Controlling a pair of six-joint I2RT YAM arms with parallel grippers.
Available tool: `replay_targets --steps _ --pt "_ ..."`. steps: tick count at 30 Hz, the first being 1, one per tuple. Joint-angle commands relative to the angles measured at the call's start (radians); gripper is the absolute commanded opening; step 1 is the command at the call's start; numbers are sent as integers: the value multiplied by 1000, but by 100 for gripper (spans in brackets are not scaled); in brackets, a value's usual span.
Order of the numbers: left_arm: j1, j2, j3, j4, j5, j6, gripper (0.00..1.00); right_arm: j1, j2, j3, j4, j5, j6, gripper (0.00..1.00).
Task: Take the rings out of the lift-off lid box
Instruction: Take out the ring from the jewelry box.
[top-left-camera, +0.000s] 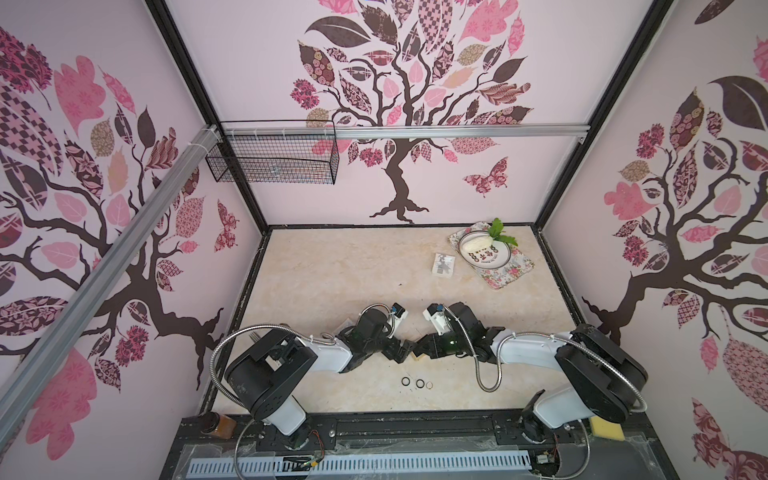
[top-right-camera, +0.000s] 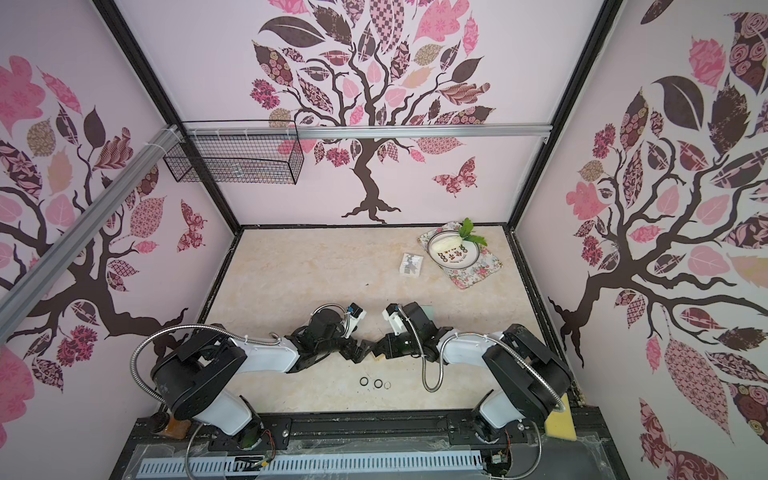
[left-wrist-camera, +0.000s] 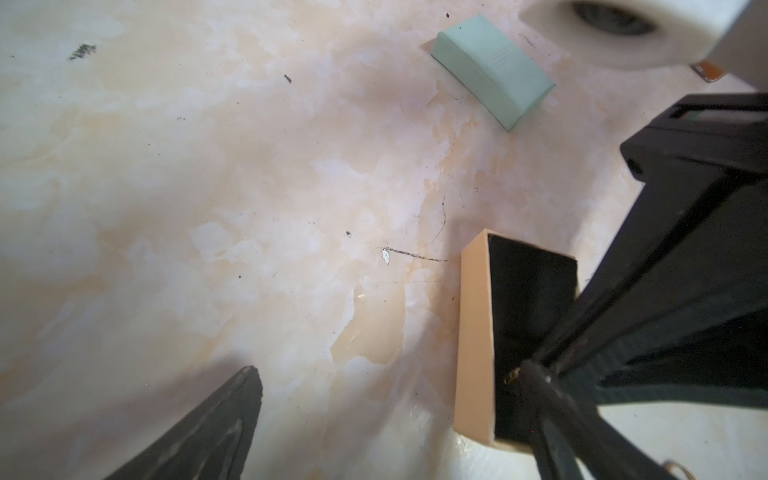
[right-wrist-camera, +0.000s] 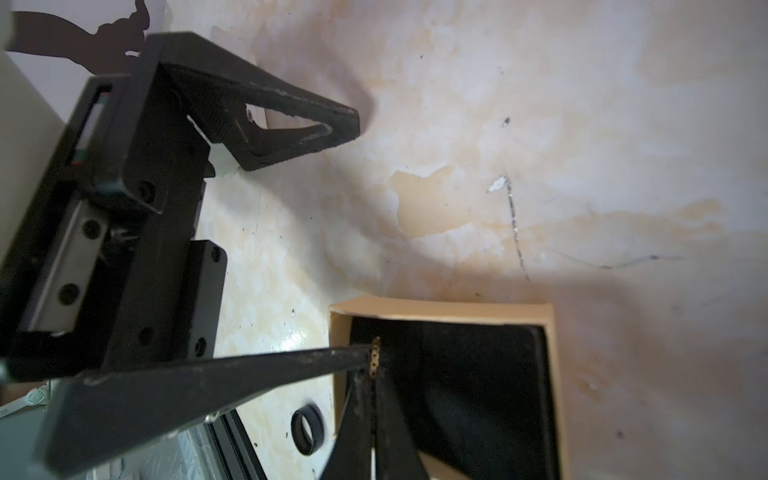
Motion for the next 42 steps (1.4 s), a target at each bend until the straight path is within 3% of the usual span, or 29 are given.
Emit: replay_targets --steps 1,42 --pt "-4 -14 -29 18 -2 -8 98 -8 -37 -8 50 -23 40 0" --pt "7 -26 -34 7 -6 1 98 -88 11 -106 303 -165 192 0"
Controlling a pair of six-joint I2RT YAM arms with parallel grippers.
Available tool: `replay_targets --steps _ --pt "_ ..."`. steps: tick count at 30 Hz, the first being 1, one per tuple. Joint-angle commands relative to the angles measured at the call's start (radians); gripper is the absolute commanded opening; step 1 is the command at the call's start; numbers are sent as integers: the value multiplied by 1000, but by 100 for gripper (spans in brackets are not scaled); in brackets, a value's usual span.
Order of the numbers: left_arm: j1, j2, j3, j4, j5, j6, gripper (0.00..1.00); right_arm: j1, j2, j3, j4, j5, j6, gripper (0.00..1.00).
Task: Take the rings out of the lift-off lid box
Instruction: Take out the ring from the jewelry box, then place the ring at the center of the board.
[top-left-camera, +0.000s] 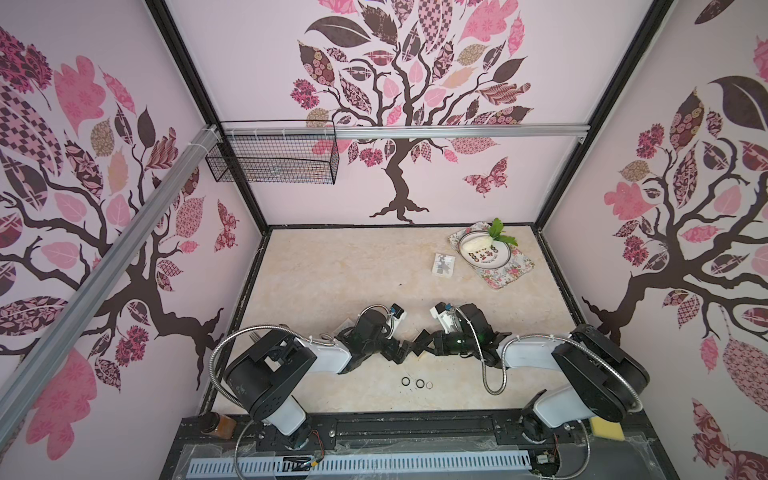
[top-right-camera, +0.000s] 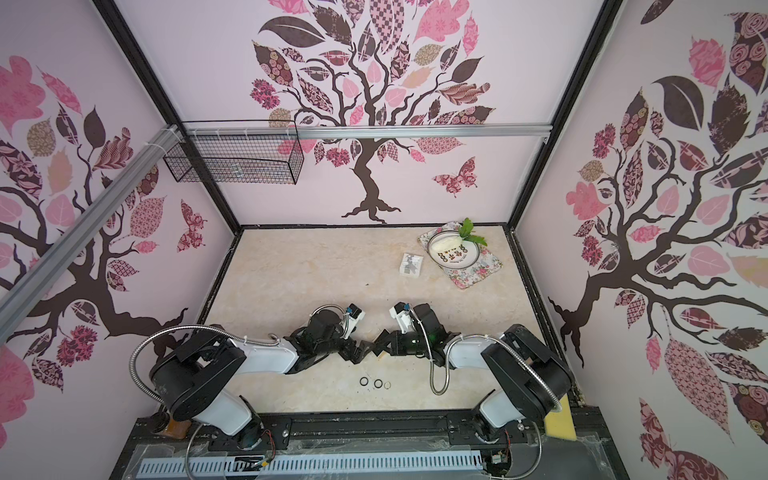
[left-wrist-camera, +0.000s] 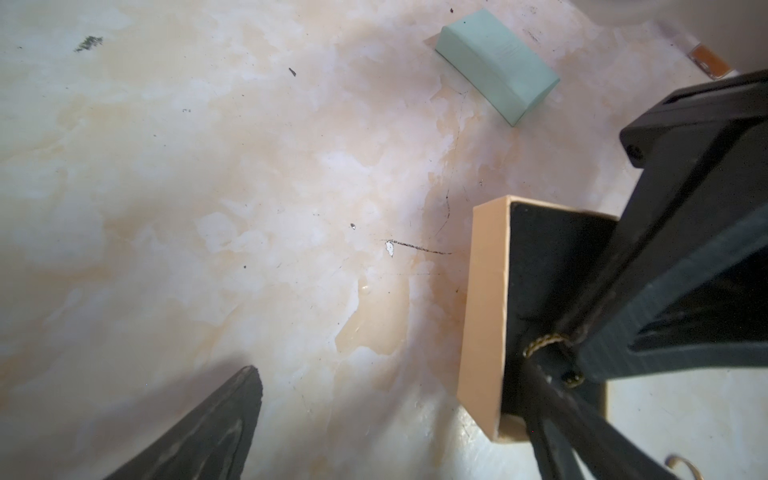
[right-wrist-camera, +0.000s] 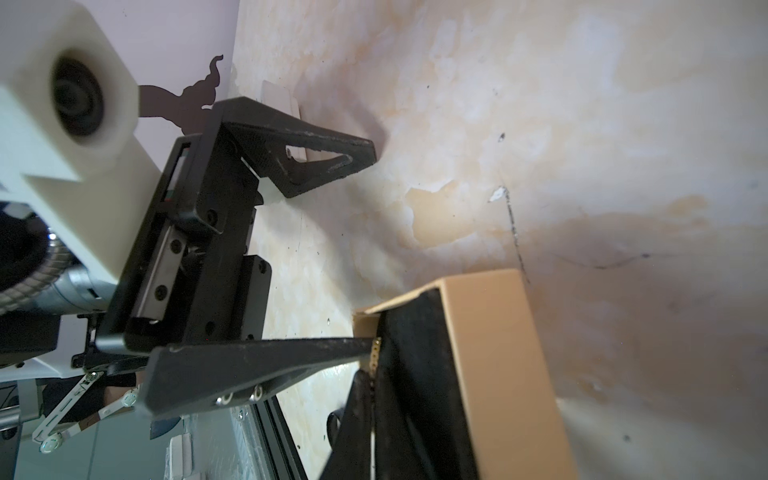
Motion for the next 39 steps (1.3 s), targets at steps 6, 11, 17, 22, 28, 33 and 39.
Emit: replay_targets --steps 6,11,17,22,28,33,39 --pt "10 -22 -24 1 -2 4 98 -17 22 -8 91 -55 82 0" --pt "17 -31 -27 -6 -1 7 98 -21 38 -14 113 -75 94 0" --pt "31 -46 -33 -13 -3 9 98 -22 56 -17 126 -84 100 0" --pt "35 -48 -36 -13 -3 11 98 -22 57 -23 151 -94 110 0" --pt "37 -48 -36 -14 -3 10 98 -23 34 -23 148 -98 110 0" --pt "40 -61 -29 -31 -6 13 98 -23 -84 -30 20 -94 68 0" --pt "41 -135 -10 -102 -20 34 98 -22 -364 -98 -304 -34 -3 0"
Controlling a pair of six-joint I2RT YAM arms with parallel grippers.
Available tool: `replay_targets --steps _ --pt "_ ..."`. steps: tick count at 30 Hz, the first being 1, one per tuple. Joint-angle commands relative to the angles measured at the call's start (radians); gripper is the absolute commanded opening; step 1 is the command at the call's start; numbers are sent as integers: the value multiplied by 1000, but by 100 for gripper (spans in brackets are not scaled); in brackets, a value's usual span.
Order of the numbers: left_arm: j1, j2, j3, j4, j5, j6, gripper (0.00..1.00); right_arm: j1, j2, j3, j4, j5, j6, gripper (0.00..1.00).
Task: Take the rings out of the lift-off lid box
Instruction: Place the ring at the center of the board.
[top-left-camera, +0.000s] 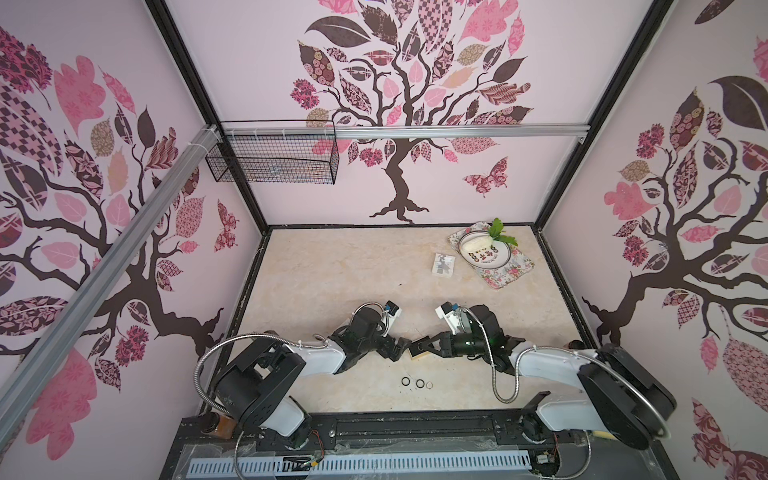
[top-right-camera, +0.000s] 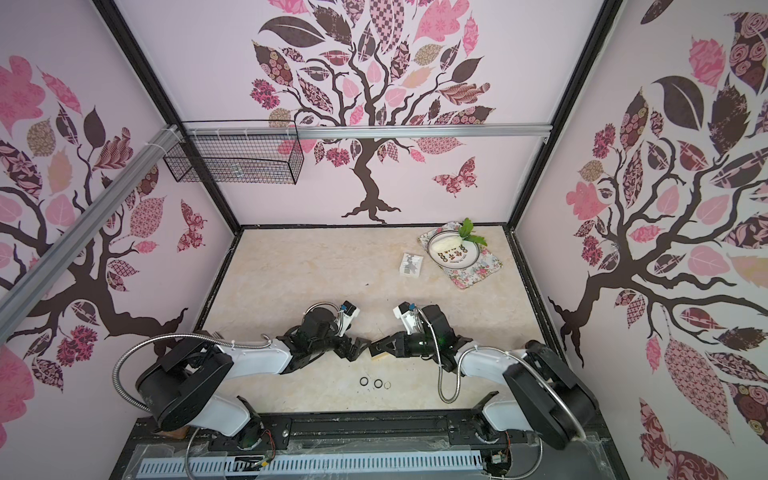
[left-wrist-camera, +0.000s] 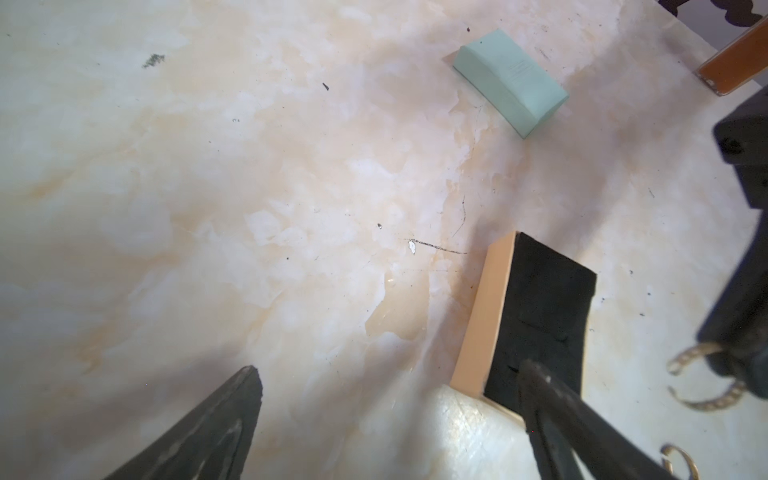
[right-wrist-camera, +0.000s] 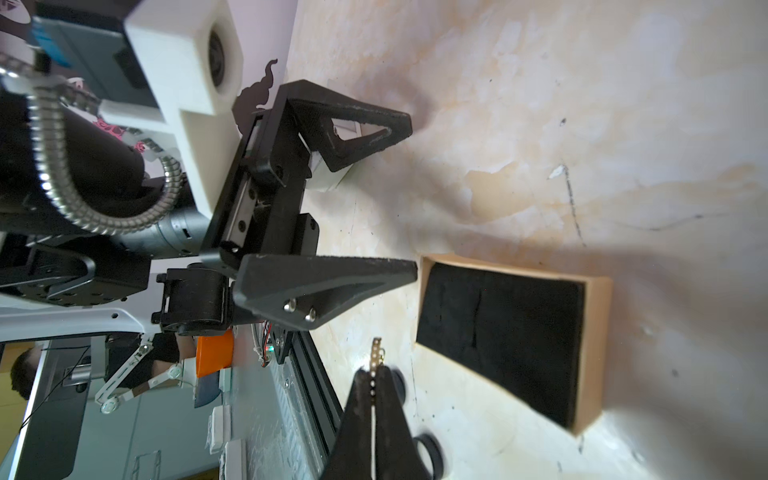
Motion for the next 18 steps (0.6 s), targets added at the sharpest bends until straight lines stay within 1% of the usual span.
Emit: replay_targets --steps 1,3,5,8,10,13,18 --pt "7 -52 6 -46 -16 27 98 -3 -157 -35 -264 54 -29 0" --pt "7 -78 12 -69 -22 34 98 -3 -228 -65 -349 70 -21 0" --pt "9 -99 14 -87 -28 36 98 -2 -269 -98 -396 72 -7 0" --pt "10 -126 11 -103 -31 39 98 1 -309 -160 -401 72 27 0" --pt "10 -138 5 -107 -33 37 98 2 -310 -190 -385 65 45 0" --pt "9 -144 -4 -107 -32 34 98 10 -275 -205 -365 57 46 0" --pt "10 -144 -15 -106 -29 29 98 21 -212 -214 -272 44 64 0"
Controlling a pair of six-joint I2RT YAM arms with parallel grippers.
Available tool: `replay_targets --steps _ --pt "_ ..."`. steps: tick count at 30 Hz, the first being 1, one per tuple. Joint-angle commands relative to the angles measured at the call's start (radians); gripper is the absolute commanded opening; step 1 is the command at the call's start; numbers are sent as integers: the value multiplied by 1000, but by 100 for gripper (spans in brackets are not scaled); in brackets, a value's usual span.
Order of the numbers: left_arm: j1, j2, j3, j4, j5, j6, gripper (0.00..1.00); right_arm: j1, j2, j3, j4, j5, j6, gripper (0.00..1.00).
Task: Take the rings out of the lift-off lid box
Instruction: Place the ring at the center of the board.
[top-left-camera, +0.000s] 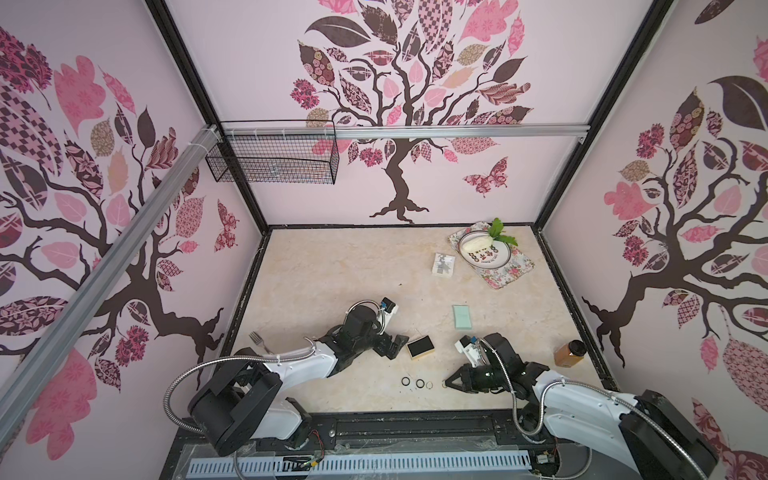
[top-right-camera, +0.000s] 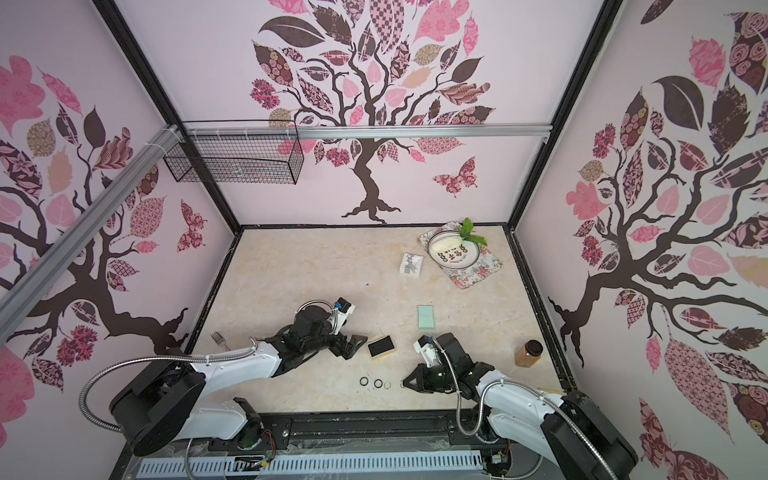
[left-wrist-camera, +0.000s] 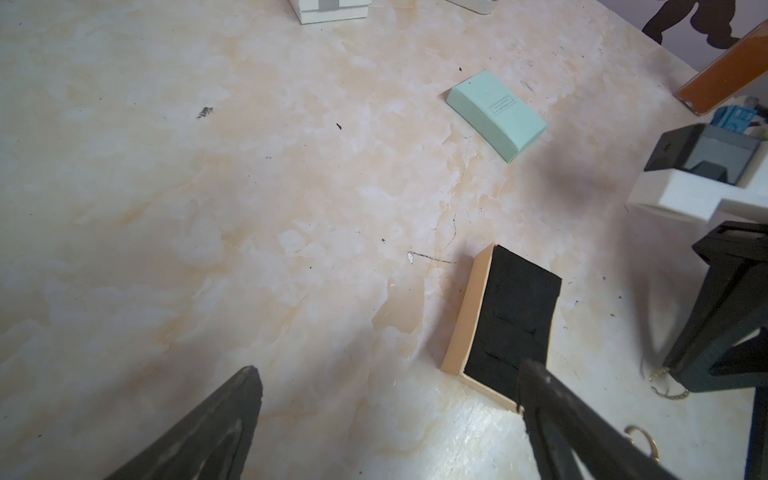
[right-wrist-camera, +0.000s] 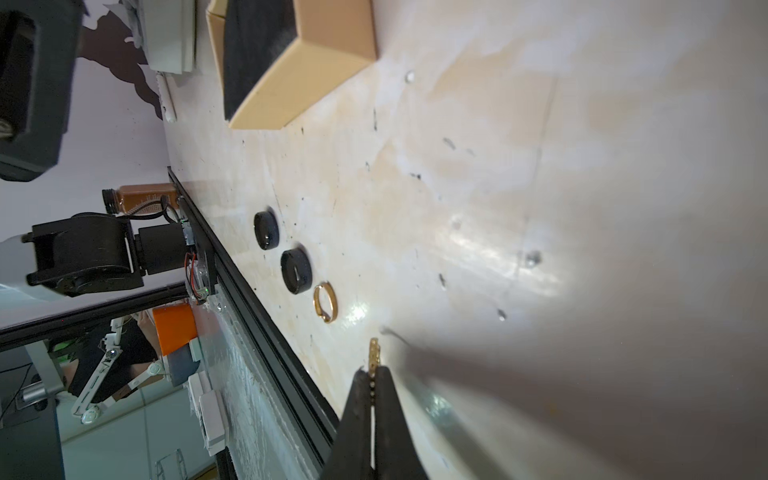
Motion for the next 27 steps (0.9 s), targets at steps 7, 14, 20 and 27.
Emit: replay_targets --steps 7,14,20,27 --pt "6 -12 -17 5 0 6 98 33 101 8 104 8 66 1" --pt "5 0 -12 10 11 6 98 54 126 47 44 69 52 14" --pt "5 -14 -14 2 9 9 98 54 79 120 -75 113 -12 26" --pt "6 -66 -18 -36 -13 20 98 53 60 305 -296 270 -146 74"
